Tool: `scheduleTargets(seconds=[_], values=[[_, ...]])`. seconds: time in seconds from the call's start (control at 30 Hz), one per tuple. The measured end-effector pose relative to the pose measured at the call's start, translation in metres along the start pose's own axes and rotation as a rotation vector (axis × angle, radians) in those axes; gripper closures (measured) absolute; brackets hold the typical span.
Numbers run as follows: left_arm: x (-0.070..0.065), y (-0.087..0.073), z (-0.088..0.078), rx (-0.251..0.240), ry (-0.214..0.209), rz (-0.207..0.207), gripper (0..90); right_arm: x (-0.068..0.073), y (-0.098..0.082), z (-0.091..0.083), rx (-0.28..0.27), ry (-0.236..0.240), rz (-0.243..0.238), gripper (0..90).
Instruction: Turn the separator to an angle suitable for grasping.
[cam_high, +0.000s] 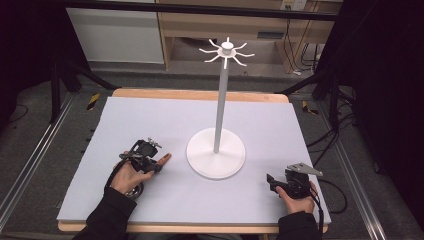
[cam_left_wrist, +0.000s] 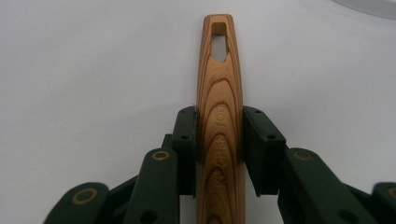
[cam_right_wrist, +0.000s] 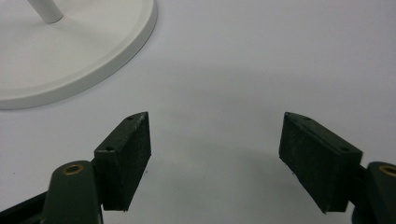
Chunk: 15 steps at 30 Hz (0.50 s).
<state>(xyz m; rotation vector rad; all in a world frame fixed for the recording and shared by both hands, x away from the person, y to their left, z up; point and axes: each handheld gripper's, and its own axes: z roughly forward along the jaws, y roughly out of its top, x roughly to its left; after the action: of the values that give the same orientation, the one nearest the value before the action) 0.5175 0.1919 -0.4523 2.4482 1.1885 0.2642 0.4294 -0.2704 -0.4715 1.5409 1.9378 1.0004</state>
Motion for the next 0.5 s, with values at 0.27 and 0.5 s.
scheduleTargets(seconds=[0.27, 0.5], values=[[-0.001, -0.002, -0.004, -0.016, 0.001, 0.001, 67.6, 0.0, 0.0, -0.001, -0.004, 0.004, 0.006, 25.5], [0.004, -0.006, -0.019, -0.071, -0.009, -0.015, 67.8, 0.001, 0.0, 0.0, -0.002, 0.006, -0.003, 25.8]])
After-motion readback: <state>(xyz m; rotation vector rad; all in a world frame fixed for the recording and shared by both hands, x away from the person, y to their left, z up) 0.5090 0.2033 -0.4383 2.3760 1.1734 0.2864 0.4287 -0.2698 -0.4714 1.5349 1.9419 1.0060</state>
